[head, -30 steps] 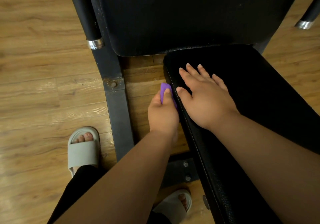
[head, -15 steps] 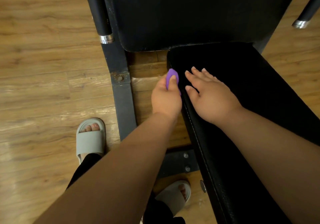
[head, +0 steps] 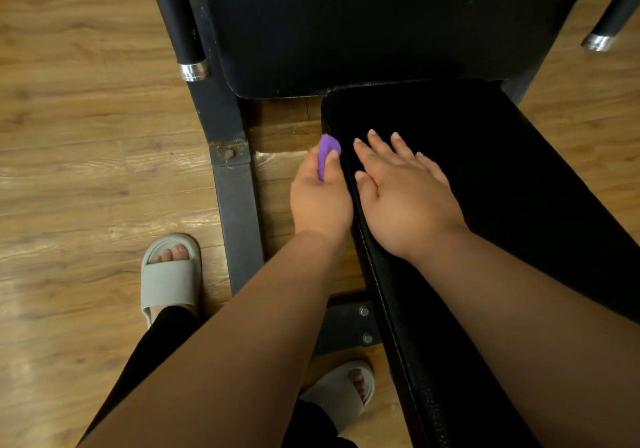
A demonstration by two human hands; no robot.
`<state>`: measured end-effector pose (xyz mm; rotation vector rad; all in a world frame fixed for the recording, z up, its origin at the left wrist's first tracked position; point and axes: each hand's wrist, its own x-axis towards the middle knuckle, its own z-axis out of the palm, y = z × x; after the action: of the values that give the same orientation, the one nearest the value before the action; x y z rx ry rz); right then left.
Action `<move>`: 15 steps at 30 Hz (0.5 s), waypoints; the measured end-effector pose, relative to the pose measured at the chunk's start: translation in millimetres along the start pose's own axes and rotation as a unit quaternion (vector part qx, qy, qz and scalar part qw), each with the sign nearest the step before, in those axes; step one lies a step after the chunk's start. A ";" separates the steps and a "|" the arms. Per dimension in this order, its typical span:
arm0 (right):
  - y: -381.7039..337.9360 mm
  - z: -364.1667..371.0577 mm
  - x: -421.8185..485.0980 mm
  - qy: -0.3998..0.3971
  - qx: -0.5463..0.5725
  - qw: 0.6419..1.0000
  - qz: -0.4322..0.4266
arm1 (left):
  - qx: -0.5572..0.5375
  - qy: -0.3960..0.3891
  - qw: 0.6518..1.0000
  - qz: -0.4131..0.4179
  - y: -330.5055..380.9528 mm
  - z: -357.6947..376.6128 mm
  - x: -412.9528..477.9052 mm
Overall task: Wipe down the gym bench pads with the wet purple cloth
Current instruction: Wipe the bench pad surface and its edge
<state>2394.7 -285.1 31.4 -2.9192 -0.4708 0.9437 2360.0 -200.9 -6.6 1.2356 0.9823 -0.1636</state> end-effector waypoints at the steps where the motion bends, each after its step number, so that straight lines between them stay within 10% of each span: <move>1: 0.2 -0.4 -0.2 -0.001 0.001 1.000 0.000 | 0.015 -0.011 1.000 0.013 -4.0 -3.9 -8.4; 15: 0.9 -0.6 -0.1 0.006 0.014 1.000 -0.007 | -0.013 -0.020 1.000 0.011 -20.4 -6.0 -30.1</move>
<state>2395.2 -285.9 31.8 -2.8910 -0.4724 0.9227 2326.6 -215.2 -0.1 1.2143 0.9334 -0.1579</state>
